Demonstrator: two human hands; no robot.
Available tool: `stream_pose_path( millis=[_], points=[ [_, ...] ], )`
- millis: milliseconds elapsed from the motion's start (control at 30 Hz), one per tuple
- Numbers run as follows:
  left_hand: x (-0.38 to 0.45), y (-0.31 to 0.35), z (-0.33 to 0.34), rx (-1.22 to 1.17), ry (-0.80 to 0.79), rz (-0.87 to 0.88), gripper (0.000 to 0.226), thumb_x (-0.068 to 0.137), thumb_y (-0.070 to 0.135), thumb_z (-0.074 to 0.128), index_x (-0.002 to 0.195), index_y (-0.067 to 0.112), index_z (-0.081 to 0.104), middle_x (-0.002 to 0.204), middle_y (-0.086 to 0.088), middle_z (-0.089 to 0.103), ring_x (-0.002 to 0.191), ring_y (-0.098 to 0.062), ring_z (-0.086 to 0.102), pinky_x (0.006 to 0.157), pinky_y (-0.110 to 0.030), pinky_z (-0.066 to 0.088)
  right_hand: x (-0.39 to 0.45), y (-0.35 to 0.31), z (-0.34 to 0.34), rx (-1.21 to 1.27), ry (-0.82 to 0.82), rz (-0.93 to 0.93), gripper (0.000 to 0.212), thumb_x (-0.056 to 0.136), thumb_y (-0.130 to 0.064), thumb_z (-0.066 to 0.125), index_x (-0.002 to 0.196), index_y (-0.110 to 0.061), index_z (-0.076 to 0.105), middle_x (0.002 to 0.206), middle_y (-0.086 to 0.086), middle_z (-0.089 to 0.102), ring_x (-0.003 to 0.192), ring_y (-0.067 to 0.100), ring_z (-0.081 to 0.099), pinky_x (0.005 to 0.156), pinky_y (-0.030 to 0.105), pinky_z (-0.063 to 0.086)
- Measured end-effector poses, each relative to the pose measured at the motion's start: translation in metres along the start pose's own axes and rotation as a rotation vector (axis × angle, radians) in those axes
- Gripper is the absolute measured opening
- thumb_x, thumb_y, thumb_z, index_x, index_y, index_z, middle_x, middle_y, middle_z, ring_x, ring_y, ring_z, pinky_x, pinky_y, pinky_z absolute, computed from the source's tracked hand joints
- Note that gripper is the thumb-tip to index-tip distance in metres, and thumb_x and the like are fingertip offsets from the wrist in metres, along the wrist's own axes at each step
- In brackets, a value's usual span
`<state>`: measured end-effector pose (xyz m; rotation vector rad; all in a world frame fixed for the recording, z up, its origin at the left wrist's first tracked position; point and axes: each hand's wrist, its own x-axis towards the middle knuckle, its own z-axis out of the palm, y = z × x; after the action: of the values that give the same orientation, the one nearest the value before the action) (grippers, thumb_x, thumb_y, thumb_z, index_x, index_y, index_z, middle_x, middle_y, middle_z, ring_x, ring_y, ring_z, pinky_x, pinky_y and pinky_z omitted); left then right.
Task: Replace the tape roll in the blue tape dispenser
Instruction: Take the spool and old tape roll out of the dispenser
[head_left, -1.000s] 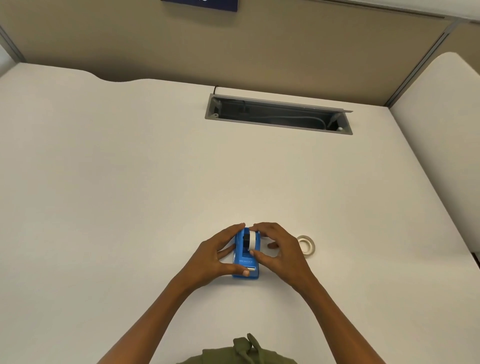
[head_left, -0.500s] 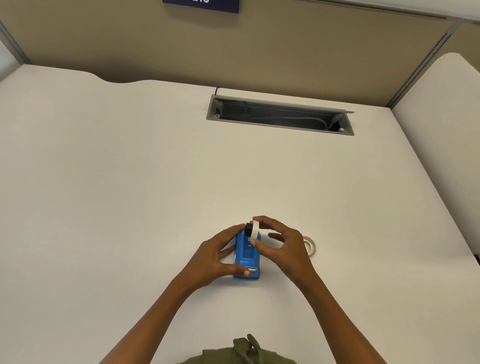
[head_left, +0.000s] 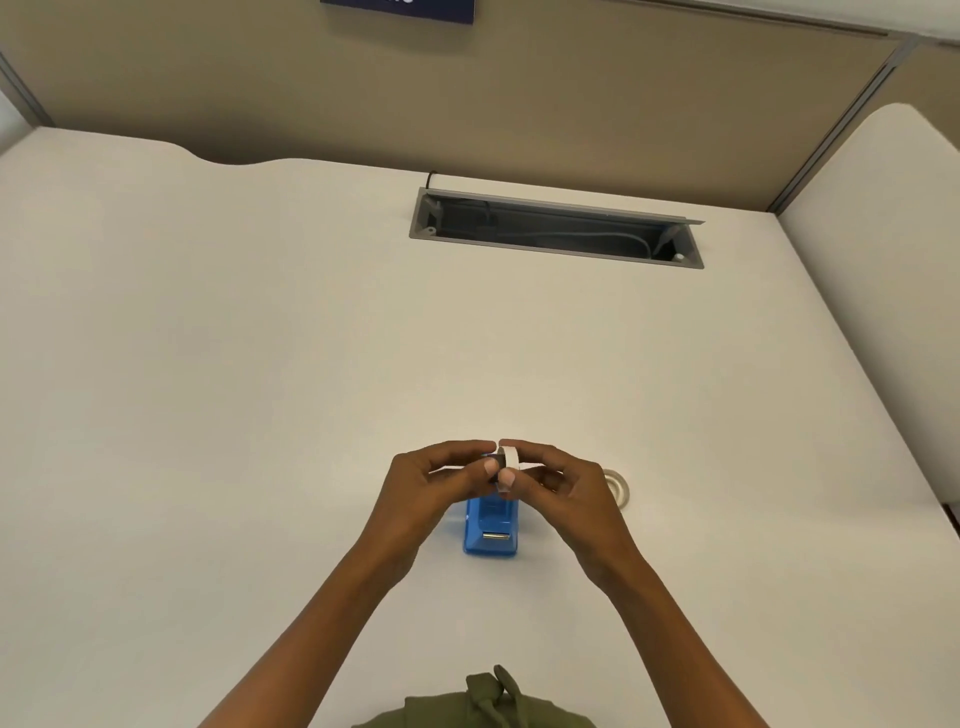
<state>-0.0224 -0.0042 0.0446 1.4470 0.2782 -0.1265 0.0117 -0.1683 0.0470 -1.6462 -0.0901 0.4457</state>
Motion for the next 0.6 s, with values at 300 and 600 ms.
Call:
stream_pose_path(
  millis=[300,600],
  points=[
    [-0.002,-0.005,0.004,0.029,-0.032,-0.031,0.025,0.074,0.022,0.073,0.099,0.022,0.072,0.1,0.0,0.075,0.095,-0.013,0.069,0.086,-0.02,0.048,-0.004,0.002,0.001,0.059,0.082,0.016,0.026,0.063,-0.045,0.071,0.084,-0.03,0.074,0.071,-0.008,0.076,0.064,0.015,0.071,0.059,0.015,0.054],
    [-0.002,-0.007,0.012,0.022,0.02,-0.008,0.015,0.078,0.025,0.069,0.092,0.023,0.073,0.082,0.012,0.076,0.079,-0.006,0.071,0.065,-0.002,0.045,-0.006,0.009,0.003,0.063,0.092,-0.022,0.027,0.069,-0.038,0.07,0.094,-0.028,0.073,0.087,0.0,0.074,0.073,0.015,0.069,0.068,0.019,0.054]
  ],
)
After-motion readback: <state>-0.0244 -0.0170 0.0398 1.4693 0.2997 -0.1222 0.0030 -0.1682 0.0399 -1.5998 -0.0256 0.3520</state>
